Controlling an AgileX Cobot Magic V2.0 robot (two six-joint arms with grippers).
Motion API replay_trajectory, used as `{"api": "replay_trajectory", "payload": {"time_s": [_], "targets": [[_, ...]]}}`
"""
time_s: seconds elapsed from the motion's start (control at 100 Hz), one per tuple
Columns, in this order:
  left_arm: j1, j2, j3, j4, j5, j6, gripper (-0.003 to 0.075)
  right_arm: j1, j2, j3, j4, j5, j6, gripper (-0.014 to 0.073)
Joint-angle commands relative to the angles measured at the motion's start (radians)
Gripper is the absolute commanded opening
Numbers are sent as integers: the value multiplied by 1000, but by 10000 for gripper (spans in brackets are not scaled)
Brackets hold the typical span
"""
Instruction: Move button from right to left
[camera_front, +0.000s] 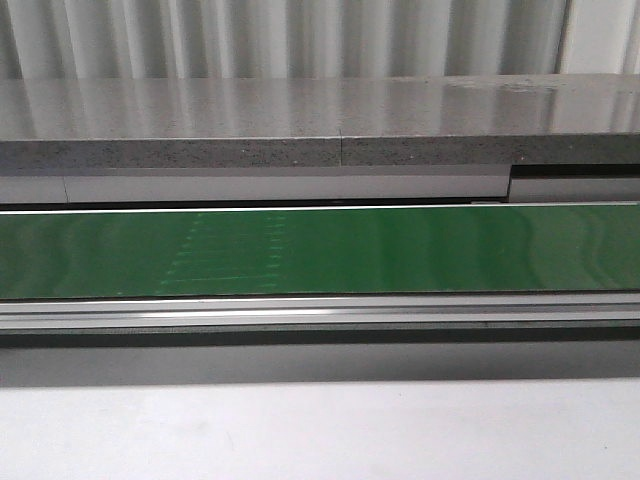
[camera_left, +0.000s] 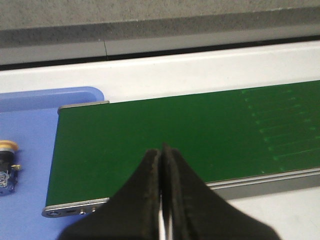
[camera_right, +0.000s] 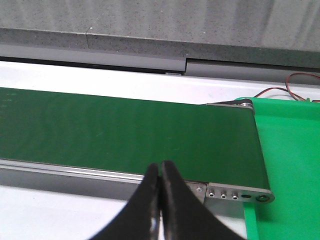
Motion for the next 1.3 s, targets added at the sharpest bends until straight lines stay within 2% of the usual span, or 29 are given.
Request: {"api": "replay_trajectory", "payload": {"time_s": [0.0,0.08,0.22,0.46,0.56,0.73,0.82,0.93,1.071,1.131,1.171,1.291], "targets": [[-8,-62,-8,-19,-78,-8,-20,1,8,-24,2,-80,-6,-68],[-8,-111,-4,31,-52,-8,-20,1,8,-24,2,-80,-6,-68],[-8,-172,-1,36,15,-8,-20,1,8,-24,2,-80,-6,-68],[-8,-276,40,64,-13,-8,-20,1,8,-24,2,-80,-6,-68],[-8,-308,106,64,-99,-8,-20,1,8,-24,2,-80,-6,-68],[-2,-382,280,98,-380,-65,-20,1,8,-24,2,-80,-6,-68],[-2,-421,377,138,-479,-122,-20,1,8,-24,2,-80,-6,-68],[-2,-484,477,180,-527,-196,-20,1,8,-24,2,-80,-6,-68],[-2,-597,603,173,-550,-197,-20,1,8,-24,2,-80,-6,-68],[-2,-587,661,170,-639,-197,-20,1,8,-24,2,-78,-6,-68],[-2,-591,650,170,-562,-193,-20,1,8,-24,2,-76,-6,-68],[-2,-591,654,174,-576,-179,-20,1,8,-24,2,-73,-6,-68]]}}
